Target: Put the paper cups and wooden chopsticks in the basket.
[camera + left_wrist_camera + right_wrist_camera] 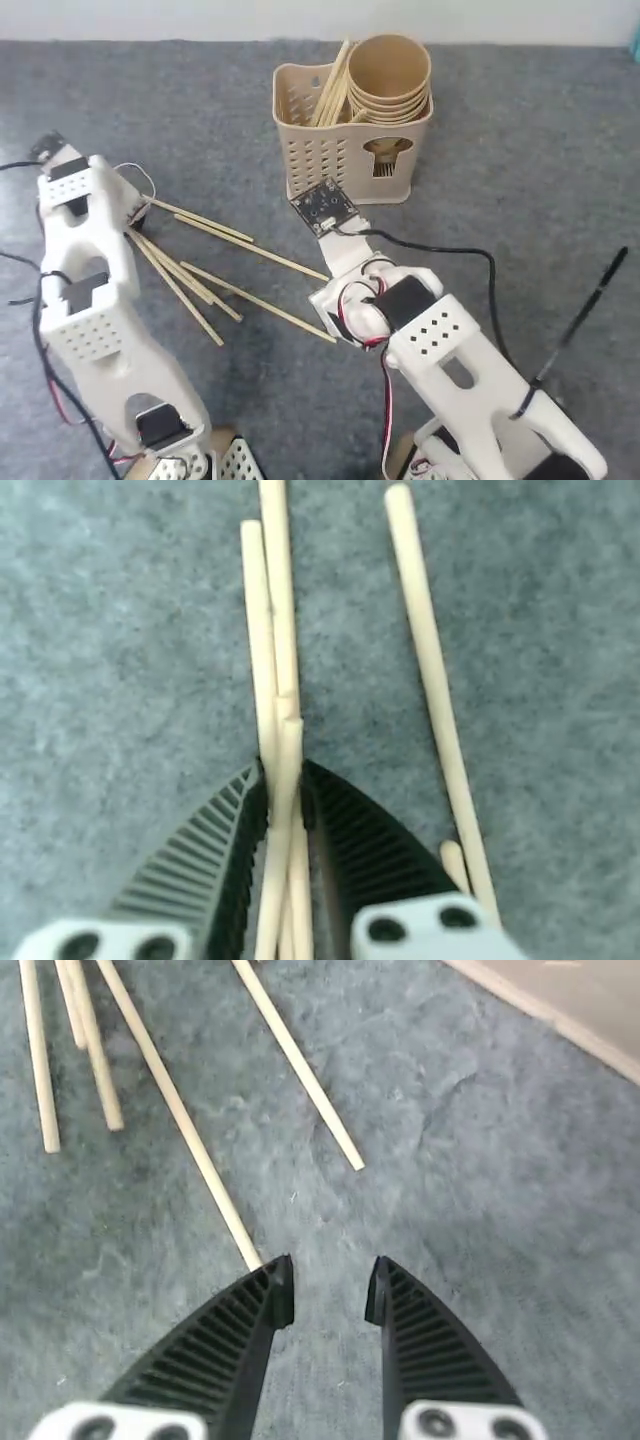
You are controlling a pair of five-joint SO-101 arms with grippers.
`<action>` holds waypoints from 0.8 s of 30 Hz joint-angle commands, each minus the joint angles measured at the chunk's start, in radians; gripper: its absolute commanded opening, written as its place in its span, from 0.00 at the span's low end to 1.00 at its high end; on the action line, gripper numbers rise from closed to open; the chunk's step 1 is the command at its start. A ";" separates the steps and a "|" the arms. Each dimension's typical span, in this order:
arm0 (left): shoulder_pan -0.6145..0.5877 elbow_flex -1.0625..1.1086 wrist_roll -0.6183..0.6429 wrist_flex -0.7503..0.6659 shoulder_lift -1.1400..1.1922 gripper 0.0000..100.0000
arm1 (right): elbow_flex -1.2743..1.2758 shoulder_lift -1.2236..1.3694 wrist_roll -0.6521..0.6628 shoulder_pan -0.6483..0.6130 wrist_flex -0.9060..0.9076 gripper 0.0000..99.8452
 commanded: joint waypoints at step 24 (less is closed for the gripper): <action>0.267 -0.085 0.103 0.023 -0.654 0.01 | 0.098 -0.036 -0.006 -0.002 -0.163 0.13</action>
